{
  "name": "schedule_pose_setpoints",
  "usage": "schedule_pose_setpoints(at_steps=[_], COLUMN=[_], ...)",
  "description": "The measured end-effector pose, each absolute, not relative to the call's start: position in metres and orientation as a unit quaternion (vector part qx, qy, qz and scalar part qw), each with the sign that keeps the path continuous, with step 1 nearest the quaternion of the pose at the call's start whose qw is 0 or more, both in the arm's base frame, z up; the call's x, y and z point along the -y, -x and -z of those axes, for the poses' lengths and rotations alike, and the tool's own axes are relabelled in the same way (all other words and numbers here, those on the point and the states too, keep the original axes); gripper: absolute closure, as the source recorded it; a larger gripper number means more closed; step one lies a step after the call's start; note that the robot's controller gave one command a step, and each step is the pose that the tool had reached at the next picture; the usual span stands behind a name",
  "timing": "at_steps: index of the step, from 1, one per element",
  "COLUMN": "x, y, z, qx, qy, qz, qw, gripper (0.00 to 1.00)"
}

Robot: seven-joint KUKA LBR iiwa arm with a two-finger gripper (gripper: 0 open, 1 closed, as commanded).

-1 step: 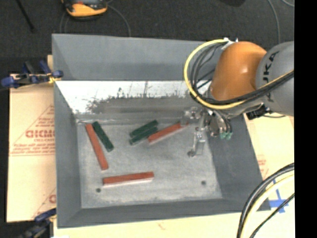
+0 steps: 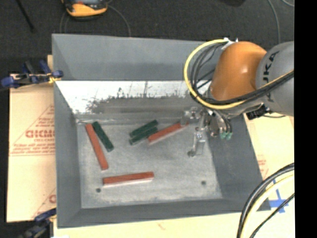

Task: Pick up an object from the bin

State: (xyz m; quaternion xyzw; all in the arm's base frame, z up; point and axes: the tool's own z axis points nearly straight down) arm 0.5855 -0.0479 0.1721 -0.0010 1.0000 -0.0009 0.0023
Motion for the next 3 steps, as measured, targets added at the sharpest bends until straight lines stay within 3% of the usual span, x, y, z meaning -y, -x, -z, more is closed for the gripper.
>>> schedule_pose_setpoints(at_steps=[1,2,3], x=[0.027,0.036,0.003], y=[-0.636,-0.629,-0.642], z=[-0.124,-0.073,-0.071], qx=[-1.0,-1.0,-0.993], qy=[-0.002,0.005,-0.119], qz=[0.001,0.0,0.0], qw=[0.009,0.003,0.003], gripper=[0.0,0.0,1.0])
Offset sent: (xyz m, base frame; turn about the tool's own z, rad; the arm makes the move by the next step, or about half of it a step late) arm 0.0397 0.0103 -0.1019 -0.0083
